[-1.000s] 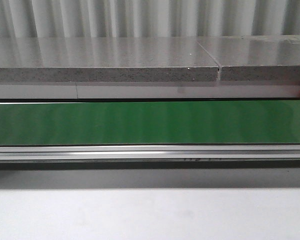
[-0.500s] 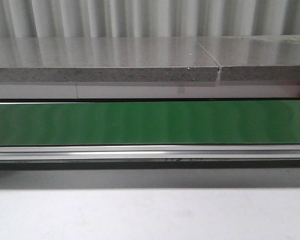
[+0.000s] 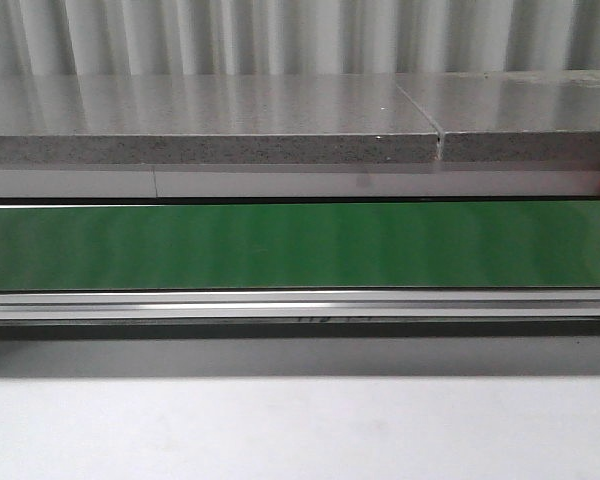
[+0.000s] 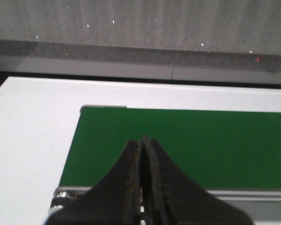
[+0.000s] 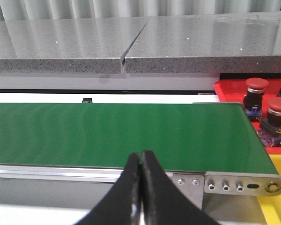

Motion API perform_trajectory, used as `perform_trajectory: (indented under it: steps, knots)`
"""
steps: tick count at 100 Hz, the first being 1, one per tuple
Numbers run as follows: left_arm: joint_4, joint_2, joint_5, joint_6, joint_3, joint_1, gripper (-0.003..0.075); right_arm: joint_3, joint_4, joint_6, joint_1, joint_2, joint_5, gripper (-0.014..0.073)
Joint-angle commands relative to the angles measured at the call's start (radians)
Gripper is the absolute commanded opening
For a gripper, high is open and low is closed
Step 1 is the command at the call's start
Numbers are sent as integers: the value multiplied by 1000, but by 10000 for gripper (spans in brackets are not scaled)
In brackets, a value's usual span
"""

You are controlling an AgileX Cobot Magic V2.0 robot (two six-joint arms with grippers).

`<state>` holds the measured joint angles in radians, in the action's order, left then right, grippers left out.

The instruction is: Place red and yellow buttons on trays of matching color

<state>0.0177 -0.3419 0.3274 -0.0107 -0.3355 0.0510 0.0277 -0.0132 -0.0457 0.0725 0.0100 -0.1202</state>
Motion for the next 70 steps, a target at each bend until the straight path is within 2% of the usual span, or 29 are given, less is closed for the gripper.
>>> perform_trajectory:
  steps: [1,21,43,47,70]
  knots:
    - [2,30,-187,-1,32,4,-21,-16,13,3,2,10,87,-68]
    - [-41,168,-340,-1,220,4,-21,-16,13,3,2,10,87,-68]
    - [-41,372,-374,-1,382,4,-21,-16,13,3,2,10,87,-68]
    - [-41,393,-340,-1,382,4,-21,-16,13,3,2,10,87,-68]
    - [-43,385,-347,-1,380,4,-21,-16,13,3,2,9,87,-68]
